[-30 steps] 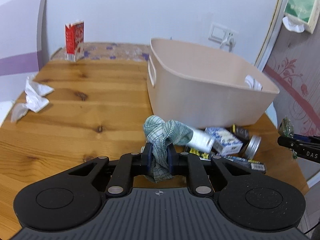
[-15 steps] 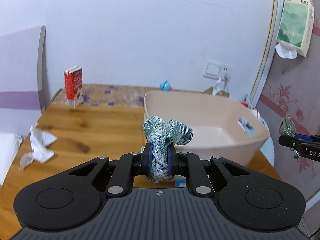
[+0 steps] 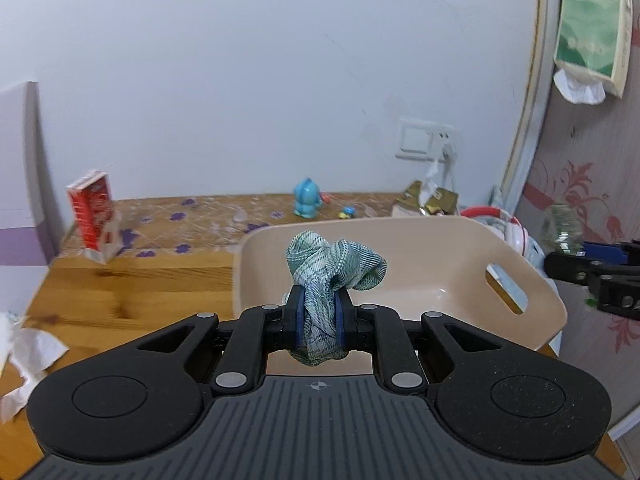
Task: Organize objects
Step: 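Carry the scrunchie and herb bundle over the basket and open both tools, then grasp the cartoon tissue pack with the left tool while the right tool grasps the round tin, then lift both items over the basket and release them inside, then grasp the white box with the left tool while the right tool grasps the long black barcode box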
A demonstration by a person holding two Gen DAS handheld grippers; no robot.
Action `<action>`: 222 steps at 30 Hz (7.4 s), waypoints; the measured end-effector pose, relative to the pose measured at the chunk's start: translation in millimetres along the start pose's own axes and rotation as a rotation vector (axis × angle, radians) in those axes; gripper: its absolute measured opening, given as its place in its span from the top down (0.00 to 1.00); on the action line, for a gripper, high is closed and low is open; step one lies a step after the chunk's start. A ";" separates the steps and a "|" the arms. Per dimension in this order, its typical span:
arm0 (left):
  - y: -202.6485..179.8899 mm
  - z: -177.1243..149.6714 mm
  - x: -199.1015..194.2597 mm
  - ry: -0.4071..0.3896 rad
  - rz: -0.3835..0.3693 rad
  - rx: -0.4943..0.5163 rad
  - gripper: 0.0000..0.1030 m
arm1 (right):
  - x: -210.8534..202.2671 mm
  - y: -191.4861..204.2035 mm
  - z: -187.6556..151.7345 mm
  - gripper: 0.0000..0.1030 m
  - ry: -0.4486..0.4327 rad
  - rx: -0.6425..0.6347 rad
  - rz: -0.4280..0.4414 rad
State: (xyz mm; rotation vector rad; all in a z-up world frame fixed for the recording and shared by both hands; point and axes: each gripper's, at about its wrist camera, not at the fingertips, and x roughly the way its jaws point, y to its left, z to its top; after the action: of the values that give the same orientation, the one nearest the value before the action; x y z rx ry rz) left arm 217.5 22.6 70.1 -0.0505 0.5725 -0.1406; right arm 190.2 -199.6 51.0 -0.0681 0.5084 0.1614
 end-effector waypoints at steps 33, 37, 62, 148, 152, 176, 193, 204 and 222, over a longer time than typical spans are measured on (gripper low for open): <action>-24.1 -16.6 15.9 0.109 0.000 0.045 0.21 | 28.6 17.1 -20.5 0.00 0.114 -0.047 -0.033; -21.2 -21.0 -8.0 0.094 0.015 0.057 0.18 | 6.6 16.7 -23.5 0.00 0.087 -0.034 -0.029; -21.8 -112.0 -27.3 0.258 -0.007 0.078 0.18 | -1.1 25.6 -120.2 0.00 0.274 -0.005 0.068; -31.7 -14.9 57.6 0.235 -0.029 0.073 0.55 | 67.0 4.0 -16.9 0.51 0.190 -0.060 0.046; -31.1 -19.1 69.2 0.261 -0.013 0.076 0.55 | 85.6 7.6 -17.0 0.51 0.244 -0.087 0.031; -36.8 -12.4 32.8 0.206 -0.003 0.068 0.23 | 63.6 8.8 -14.5 0.08 0.231 -0.090 -0.012; -23.6 -55.1 -49.1 0.143 0.010 0.067 0.14 | -12.9 8.5 -51.3 0.00 0.171 -0.066 0.053; -21.5 -116.5 -60.5 0.183 0.012 0.049 0.14 | -15.1 16.1 -106.4 0.00 0.252 -0.087 0.124; -25.6 -159.4 -30.2 0.250 -0.021 0.020 0.16 | 5.5 47.6 -158.8 0.11 0.335 -0.171 0.269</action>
State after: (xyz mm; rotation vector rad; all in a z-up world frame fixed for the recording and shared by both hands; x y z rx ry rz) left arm 102.8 0.4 -45.3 -0.0192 0.8206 -0.1740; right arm 110.8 -168.7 -91.2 -0.1965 0.8373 0.4618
